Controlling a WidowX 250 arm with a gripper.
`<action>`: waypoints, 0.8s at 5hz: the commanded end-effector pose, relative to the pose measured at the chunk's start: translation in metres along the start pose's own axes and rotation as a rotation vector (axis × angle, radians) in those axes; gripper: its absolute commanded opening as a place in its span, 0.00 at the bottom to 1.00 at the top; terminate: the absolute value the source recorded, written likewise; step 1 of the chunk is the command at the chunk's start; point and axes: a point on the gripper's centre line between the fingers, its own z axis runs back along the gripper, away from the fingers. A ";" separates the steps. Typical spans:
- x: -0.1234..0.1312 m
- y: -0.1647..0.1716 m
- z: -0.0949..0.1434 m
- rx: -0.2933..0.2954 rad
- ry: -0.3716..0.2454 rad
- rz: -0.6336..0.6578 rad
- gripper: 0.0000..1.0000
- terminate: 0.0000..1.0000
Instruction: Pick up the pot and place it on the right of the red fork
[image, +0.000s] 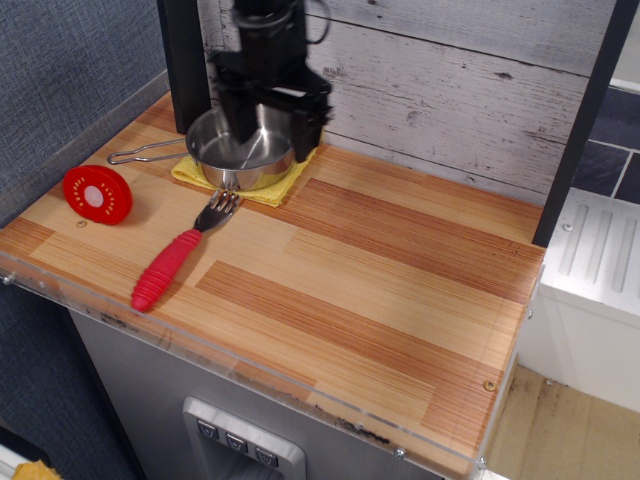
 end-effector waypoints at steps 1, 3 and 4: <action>0.012 0.011 -0.005 0.017 -0.035 0.035 1.00 0.00; 0.012 0.008 -0.011 -0.002 -0.031 0.032 1.00 0.00; 0.011 0.008 -0.015 -0.006 -0.029 0.032 0.00 0.00</action>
